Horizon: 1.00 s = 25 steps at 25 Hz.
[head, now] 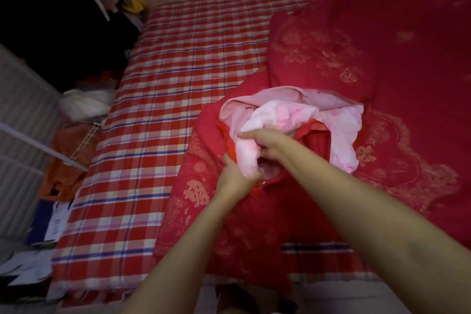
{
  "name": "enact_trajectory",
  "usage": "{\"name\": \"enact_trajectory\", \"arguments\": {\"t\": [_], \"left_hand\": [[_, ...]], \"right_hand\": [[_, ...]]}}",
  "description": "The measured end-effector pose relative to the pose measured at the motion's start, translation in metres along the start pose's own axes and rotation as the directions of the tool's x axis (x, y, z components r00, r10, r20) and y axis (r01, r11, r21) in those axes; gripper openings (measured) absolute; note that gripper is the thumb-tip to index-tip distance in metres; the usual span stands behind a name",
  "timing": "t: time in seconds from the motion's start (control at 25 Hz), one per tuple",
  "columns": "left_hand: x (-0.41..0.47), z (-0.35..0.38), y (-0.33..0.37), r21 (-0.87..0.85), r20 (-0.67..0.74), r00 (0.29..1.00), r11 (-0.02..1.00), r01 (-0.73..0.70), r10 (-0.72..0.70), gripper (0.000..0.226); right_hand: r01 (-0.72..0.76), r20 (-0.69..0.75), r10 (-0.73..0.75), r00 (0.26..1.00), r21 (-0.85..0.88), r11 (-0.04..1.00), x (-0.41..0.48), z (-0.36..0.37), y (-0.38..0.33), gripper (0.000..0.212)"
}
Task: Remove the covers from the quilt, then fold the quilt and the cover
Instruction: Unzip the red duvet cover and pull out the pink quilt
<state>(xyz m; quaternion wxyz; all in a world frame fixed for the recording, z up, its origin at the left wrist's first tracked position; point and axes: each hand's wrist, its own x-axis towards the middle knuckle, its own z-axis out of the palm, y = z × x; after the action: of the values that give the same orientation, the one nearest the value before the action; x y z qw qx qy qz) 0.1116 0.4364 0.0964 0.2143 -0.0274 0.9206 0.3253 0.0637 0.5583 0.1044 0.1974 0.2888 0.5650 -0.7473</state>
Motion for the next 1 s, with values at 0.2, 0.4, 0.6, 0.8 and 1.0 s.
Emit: {"name": "enact_trajectory", "arguments": {"t": [0.2,0.4,0.6,0.8,1.0], "left_hand": [[0.029,-0.082,0.072,-0.338,-0.282,0.942,0.900,-0.275,0.182,0.099],[0.045,-0.117,0.121,0.067,-0.313,0.924,0.975,-0.211,0.221,0.083],[0.039,-0.100,0.144,0.036,-0.230,0.948,0.976,-0.217,0.219,0.065],[0.036,-0.079,0.131,-0.172,-0.191,0.958,0.953,-0.249,0.215,0.035],[0.042,-0.079,0.096,-0.382,-0.085,0.994,0.919,-0.099,0.072,0.036]], "right_hand": [[0.232,0.058,-0.247,0.967,0.189,0.954,-0.026,0.030,-0.126,0.026],[0.358,-0.065,-0.355,0.933,0.287,0.888,-0.042,0.004,-0.195,0.020],[0.420,-0.255,-0.370,0.893,0.178,0.890,-0.048,-0.051,-0.199,0.023],[0.062,-0.297,-0.490,0.820,-0.803,0.592,-0.056,-0.093,-0.165,0.036],[0.514,0.495,-0.642,0.586,-0.839,-0.178,-0.029,-0.064,-0.115,0.041]]}}
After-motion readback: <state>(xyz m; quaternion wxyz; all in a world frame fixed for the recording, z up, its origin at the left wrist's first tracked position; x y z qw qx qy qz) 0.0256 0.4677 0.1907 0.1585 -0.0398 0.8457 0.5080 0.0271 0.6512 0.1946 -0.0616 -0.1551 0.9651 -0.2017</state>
